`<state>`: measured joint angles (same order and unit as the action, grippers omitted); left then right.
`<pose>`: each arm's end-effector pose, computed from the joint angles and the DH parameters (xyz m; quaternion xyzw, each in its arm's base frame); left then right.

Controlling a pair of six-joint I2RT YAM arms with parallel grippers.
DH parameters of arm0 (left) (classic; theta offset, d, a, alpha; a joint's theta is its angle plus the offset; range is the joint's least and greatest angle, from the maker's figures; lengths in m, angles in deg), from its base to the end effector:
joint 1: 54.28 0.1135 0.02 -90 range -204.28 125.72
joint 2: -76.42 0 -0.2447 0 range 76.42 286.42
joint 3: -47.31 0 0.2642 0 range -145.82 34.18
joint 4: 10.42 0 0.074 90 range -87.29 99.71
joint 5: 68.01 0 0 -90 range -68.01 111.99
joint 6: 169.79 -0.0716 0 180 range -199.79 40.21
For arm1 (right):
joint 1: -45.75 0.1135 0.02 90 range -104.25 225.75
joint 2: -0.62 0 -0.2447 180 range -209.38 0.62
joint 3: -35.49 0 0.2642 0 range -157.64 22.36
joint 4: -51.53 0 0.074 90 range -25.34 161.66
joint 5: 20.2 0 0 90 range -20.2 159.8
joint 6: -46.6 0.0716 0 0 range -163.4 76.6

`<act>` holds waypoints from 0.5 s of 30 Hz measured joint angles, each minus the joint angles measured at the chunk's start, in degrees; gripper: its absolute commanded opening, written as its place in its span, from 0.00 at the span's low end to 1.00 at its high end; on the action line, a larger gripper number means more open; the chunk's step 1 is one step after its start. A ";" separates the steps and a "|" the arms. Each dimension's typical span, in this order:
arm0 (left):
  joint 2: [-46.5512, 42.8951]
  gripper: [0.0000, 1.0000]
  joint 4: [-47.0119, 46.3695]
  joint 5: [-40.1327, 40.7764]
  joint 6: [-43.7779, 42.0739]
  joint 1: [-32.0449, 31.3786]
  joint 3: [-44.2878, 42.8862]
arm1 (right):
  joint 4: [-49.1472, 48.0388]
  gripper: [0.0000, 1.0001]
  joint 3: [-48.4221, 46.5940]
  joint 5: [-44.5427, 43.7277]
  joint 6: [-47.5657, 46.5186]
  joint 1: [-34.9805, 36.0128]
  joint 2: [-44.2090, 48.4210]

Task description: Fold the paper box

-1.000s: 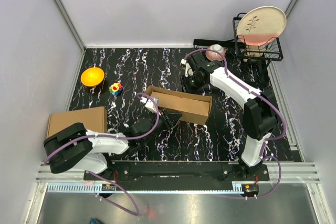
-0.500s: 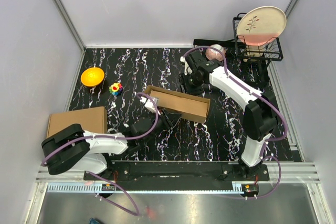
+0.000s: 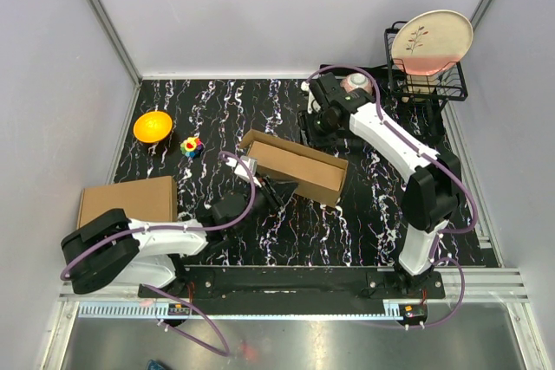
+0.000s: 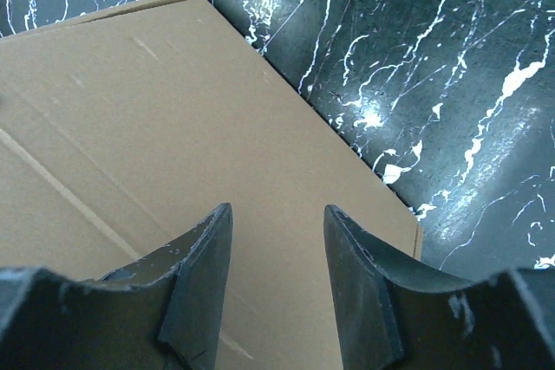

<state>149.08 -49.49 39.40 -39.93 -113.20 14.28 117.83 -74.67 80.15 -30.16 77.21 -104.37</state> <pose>0.1695 -0.2398 0.1772 0.0113 0.7103 -0.4580 0.5344 0.3483 0.2282 0.2472 -0.1749 0.9488 0.1752 0.1964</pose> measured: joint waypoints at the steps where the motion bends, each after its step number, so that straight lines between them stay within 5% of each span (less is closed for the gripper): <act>1: -0.11 0.32 0.02 -0.02 -0.04 0.00 0.00 | 0.09 0.53 -0.04 -0.31 0.00 -0.22 0.00; 15: -1.51 0.33 0.96 -0.02 -0.83 0.00 -0.02 | 1.20 0.55 -2.25 -3.69 0.02 -2.40 0.02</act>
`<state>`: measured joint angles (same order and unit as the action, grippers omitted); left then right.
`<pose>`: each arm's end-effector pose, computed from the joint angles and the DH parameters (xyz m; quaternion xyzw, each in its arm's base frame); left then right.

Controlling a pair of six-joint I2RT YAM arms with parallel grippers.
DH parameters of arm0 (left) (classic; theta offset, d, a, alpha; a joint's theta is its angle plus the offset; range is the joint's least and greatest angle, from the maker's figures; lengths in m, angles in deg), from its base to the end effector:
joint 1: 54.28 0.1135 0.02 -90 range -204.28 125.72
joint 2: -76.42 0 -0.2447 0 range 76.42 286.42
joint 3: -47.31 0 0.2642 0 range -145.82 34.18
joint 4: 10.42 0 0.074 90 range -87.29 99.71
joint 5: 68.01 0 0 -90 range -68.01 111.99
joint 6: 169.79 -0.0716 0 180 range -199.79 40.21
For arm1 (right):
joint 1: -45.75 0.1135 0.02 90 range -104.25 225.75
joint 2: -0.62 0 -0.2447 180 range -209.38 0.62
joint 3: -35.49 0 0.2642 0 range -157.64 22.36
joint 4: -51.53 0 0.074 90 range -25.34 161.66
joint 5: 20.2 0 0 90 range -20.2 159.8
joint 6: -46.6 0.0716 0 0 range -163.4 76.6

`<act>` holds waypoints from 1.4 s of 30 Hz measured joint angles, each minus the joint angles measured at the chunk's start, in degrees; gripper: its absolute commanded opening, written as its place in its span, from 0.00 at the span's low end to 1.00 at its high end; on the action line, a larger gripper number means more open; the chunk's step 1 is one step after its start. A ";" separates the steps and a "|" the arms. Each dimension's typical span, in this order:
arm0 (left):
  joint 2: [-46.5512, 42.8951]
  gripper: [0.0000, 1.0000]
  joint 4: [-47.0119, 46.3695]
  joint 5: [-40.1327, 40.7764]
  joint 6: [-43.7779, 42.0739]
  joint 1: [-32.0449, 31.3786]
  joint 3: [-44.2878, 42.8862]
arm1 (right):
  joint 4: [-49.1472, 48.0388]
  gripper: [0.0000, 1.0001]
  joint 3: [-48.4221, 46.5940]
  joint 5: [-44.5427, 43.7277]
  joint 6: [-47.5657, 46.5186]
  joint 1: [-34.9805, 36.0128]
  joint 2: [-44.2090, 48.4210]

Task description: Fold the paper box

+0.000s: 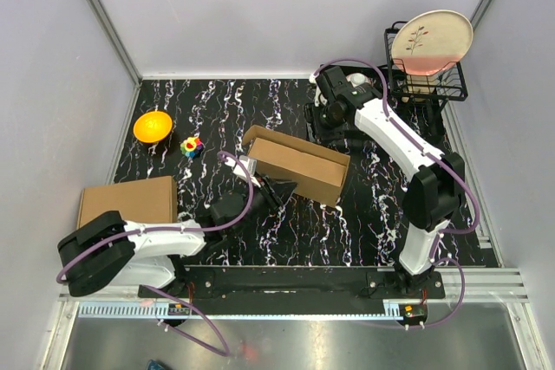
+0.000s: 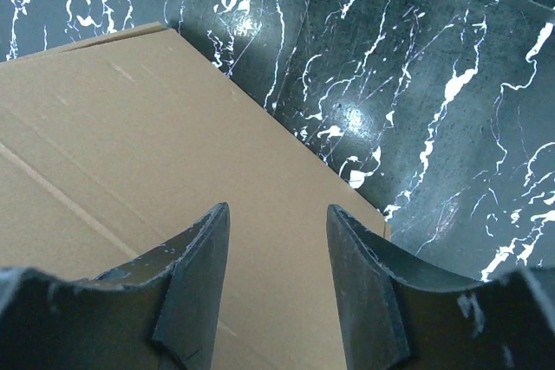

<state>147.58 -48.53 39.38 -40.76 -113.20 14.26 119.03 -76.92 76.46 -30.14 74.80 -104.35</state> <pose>0.1686 -0.2383 0.1820 0.0154 0.7069 -0.4572 0.5394 0.3610 0.2100 0.2584 -0.1473 0.9532 0.1454 0.2202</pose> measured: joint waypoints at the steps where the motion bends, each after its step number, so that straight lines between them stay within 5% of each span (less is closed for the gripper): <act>1: -0.13 0.33 0.39 0.00 0.00 0.00 0.00 | 0.00 0.55 -0.09 -0.09 0.00 -0.04 0.00; 25: -5.97 0.35 5.88 0.00 -1.79 0.00 -0.76 | 0.76 0.59 1.27 -9.64 0.70 -4.37 9.94; 36: -30.51 0.45 26.60 8.66 -10.91 0.74 -7.48 | 0.26 0.63 1.25 -16.72 2.10 -4.37 18.38; 42: -32.02 0.48 38.47 6.71 -14.12 12.96 -15.87 | -1.31 0.66 5.11 -17.99 3.34 -4.37 28.92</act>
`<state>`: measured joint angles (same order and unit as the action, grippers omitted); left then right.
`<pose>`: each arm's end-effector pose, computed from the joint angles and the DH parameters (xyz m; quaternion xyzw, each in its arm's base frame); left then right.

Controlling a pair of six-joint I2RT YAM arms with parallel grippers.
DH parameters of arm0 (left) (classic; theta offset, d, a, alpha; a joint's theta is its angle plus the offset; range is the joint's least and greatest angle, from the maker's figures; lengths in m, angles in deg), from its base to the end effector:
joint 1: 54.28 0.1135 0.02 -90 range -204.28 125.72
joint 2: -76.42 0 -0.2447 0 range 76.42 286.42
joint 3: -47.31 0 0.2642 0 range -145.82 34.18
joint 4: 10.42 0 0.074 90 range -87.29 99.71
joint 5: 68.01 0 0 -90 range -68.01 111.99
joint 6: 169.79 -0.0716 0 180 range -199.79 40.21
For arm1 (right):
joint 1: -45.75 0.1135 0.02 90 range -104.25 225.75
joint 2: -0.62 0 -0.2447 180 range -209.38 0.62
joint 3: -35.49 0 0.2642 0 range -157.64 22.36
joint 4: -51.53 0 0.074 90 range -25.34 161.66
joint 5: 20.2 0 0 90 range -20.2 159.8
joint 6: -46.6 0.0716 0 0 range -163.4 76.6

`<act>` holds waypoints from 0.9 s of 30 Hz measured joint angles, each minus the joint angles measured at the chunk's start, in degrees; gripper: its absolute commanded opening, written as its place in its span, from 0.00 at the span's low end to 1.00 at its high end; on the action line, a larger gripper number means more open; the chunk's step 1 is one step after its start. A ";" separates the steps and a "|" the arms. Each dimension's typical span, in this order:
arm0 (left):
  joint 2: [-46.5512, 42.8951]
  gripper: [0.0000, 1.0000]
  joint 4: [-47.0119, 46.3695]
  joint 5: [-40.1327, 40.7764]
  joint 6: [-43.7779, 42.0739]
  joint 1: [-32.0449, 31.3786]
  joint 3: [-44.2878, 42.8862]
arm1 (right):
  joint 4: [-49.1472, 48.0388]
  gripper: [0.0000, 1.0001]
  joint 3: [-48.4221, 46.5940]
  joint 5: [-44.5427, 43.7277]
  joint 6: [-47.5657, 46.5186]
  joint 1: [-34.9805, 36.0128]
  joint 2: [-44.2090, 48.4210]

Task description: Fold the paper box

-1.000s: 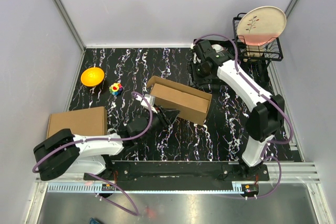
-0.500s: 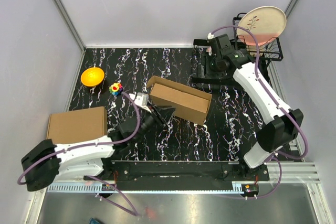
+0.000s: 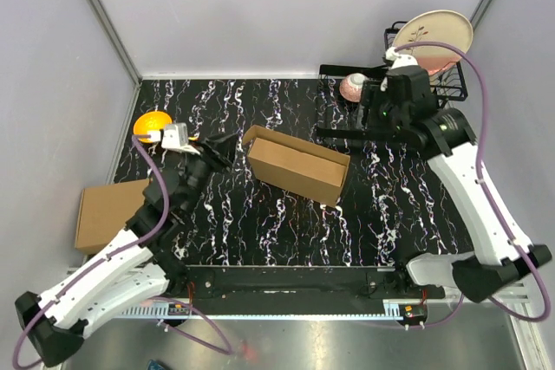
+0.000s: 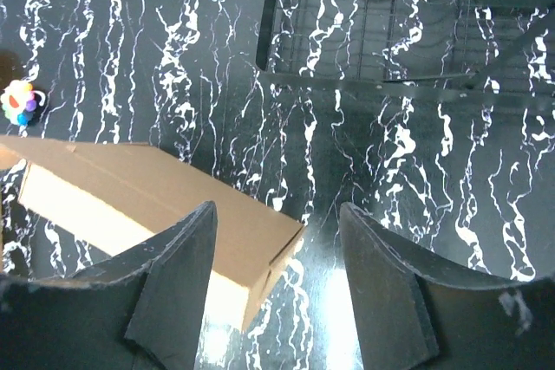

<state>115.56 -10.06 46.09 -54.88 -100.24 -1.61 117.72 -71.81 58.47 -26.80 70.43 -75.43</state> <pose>0.1795 -0.1436 0.3356 -0.0410 0.6509 -0.3225 0.6861 0.2831 0.1146 0.4055 -0.0167 0.8835 0.0802 0.4613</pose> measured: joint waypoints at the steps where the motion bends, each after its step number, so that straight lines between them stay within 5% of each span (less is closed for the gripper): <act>1: 0.37 0.49 1.44 -1.40 -0.04 2.95 -0.59 | 0.11 0.66 0.83 0.02 0.26 0.00 1.53; 6: 4.92 0.50 7.48 -8.61 0.13 12.61 -3.28 | 1.68 0.69 5.70 2.78 2.19 0.00 7.34; 16: 11.47 0.65 9.86 -15.43 0.04 17.49 -4.07 | 3.32 0.73 16.81 8.94 6.45 3.30 12.13; 27: 16.59 0.65 7.48 -31.28 -4.37 24.92 -6.19 | 2.86 0.74 18.36 9.49 7.87 3.50 15.39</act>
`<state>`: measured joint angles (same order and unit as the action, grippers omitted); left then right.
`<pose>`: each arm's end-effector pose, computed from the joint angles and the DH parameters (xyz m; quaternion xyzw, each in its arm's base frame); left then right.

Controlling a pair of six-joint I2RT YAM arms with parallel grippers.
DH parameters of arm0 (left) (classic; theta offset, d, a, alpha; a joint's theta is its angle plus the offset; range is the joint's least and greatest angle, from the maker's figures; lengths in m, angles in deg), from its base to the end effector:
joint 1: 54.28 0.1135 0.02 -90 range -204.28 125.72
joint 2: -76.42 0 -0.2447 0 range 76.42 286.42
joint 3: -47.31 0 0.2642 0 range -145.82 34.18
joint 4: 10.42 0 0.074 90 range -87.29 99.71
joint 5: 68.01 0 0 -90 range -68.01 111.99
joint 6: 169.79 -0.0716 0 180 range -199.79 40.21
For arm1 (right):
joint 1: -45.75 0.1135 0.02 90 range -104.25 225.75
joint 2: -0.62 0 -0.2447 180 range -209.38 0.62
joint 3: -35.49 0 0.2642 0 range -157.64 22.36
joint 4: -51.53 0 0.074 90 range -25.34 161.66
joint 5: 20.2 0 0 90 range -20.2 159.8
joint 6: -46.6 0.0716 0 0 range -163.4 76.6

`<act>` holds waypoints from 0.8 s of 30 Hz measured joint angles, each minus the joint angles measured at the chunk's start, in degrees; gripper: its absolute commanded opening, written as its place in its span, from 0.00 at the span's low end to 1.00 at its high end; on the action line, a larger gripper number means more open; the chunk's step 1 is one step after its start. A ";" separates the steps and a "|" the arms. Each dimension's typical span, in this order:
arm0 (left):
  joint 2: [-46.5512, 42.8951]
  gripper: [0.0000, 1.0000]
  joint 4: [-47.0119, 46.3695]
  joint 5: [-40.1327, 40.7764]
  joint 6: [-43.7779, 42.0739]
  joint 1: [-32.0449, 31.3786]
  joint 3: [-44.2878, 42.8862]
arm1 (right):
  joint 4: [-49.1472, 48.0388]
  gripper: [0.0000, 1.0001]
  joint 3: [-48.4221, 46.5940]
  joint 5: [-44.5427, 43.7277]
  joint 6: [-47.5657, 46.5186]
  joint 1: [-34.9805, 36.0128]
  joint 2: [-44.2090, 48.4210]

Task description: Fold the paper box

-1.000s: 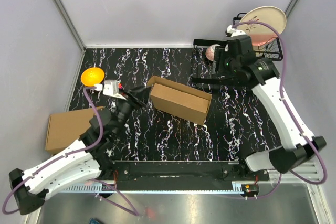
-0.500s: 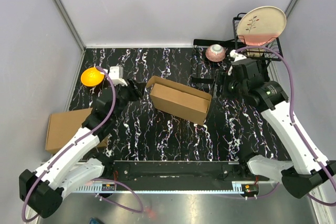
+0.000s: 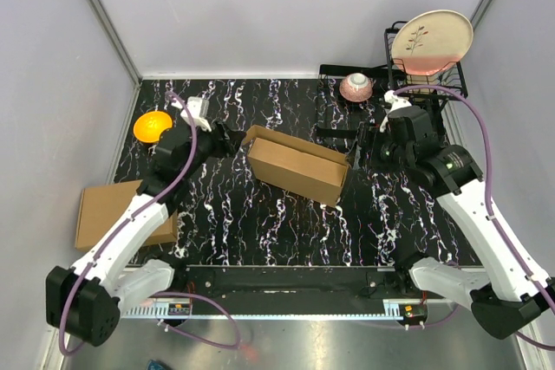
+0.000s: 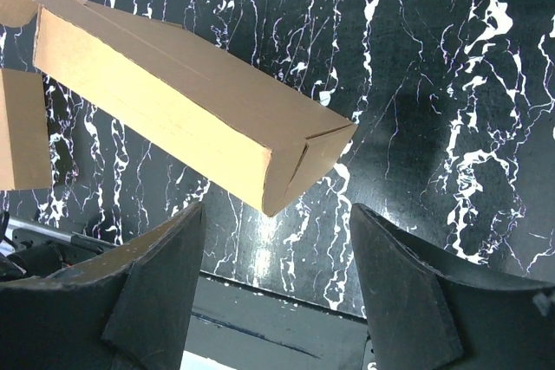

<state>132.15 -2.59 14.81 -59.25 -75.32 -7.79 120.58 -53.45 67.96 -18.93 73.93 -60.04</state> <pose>0.2673 -0.1124 0.2915 0.0442 0.7557 -0.2757 0.5925 0.2153 0.1127 0.3569 -0.0227 0.9088 0.1716 0.3797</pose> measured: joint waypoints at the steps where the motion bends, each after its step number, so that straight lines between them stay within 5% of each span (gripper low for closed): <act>1: 0.96 0.65 -0.59 -1.84 -0.85 0.00 -0.35 | -0.09 0.74 0.00 0.02 0.02 0.00 0.07; 9: 8.98 0.60 -2.14 -10.03 -5.18 -0.02 -5.31 | -0.55 0.74 1.70 0.07 0.00 0.00 0.11; 24: 12.37 0.42 -0.37 -10.69 -8.11 0.00 -6.12 | -2.32 0.70 3.87 2.29 0.00 0.02 -0.57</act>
<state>144.52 -2.96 4.12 -67.36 -75.32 -13.91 118.26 -49.58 70.25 -18.93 73.95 -60.61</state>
